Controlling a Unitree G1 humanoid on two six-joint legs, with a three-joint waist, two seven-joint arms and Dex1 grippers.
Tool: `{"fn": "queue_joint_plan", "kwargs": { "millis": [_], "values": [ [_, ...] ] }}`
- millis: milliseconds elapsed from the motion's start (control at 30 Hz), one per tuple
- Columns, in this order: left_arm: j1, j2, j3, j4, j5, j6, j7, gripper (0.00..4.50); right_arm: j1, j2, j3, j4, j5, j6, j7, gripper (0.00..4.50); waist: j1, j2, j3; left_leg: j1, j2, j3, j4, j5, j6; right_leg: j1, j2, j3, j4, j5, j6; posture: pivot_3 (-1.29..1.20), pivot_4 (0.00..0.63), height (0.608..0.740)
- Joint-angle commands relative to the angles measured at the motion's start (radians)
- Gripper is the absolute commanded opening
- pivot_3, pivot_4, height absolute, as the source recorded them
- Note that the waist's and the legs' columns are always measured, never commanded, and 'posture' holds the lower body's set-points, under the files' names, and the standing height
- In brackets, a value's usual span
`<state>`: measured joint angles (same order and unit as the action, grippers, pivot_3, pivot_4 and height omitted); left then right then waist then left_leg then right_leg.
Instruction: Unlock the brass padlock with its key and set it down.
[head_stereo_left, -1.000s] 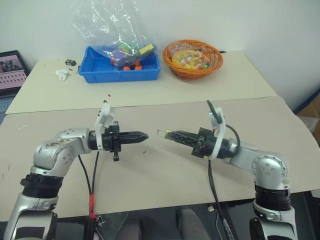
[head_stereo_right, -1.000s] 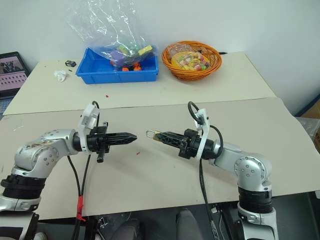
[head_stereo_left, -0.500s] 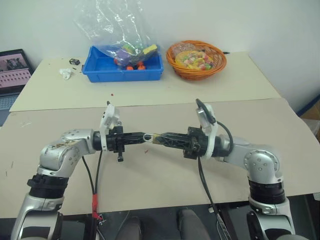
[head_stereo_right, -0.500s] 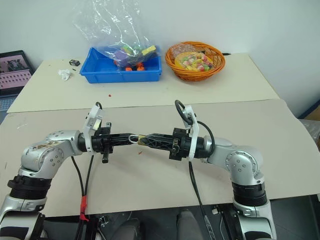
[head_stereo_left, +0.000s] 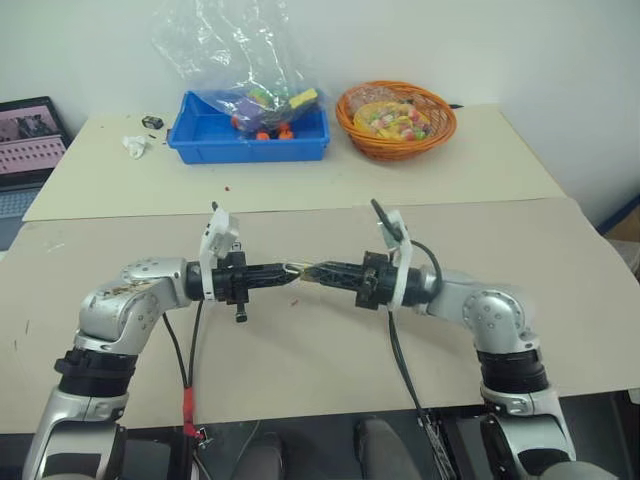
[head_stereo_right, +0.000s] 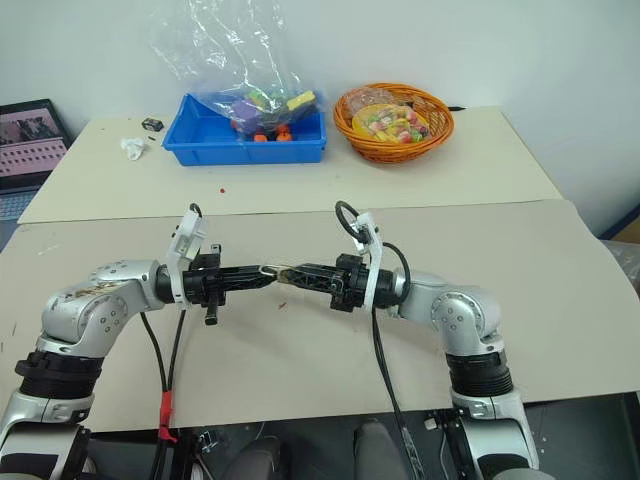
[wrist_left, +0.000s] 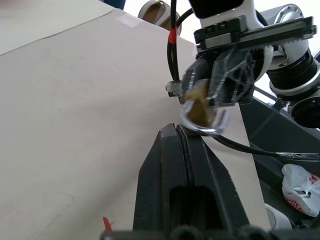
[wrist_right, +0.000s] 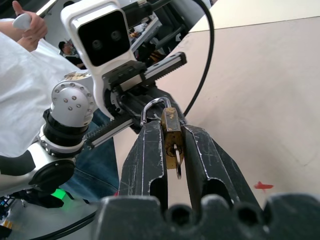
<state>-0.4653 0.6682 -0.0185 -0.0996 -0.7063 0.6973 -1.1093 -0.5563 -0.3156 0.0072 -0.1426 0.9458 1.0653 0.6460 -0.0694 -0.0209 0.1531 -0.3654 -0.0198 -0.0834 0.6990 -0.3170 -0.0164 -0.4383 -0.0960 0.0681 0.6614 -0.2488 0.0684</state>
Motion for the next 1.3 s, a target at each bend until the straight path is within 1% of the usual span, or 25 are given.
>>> {"fn": "queue_joint_plan", "kwargs": {
  "millis": [33, 533, 900, 1300],
  "values": [
    [-0.018, 0.004, 0.032, -0.021, 0.001, -0.008, 0.008, 0.04, -0.039, 0.003, -0.018, 0.002, -0.009, -0.038, 0.022, 0.13, 0.0, 0.0, 0.0, 0.0, 0.0, 0.0, 0.0, 0.0, 0.0, 0.0, 0.0, 0.0, 0.0, 0.0, 0.0, 0.0, 0.15, 0.74],
    [-0.011, 0.002, 0.038, -0.031, -0.007, -0.002, 0.026, 0.04, -0.02, 0.001, 0.012, -0.018, -0.056, -0.049, 0.052, 0.13, 0.0, 0.0, 0.0, 0.0, 0.0, -0.001, 0.0, 0.0, 0.0, 0.0, 0.0, 0.0, 0.0, 0.0, 0.0, 0.0, 0.15, 0.74],
    [-0.012, 0.001, 0.04, -0.033, -0.009, 0.005, 0.03, 0.04, -0.02, 0.032, 0.025, 0.014, -0.118, -0.057, 0.038, 0.13, 0.0, 0.0, 0.0, 0.0, 0.0, -0.001, 0.0, 0.0, 0.0, 0.0, 0.0, 0.0, 0.0, 0.0, 0.0, 0.0, 0.15, 0.74],
    [-0.011, -0.001, 0.04, -0.033, -0.007, -0.001, 0.029, 0.04, 0.033, 0.004, 0.052, -0.052, -0.127, -0.052, 0.073, 0.13, 0.0, 0.0, 0.0, 0.0, 0.0, -0.001, 0.0, 0.0, 0.0, 0.0, 0.0, 0.0, 0.0, 0.0, 0.0, 0.0, 0.15, 0.74]
  ]
}}
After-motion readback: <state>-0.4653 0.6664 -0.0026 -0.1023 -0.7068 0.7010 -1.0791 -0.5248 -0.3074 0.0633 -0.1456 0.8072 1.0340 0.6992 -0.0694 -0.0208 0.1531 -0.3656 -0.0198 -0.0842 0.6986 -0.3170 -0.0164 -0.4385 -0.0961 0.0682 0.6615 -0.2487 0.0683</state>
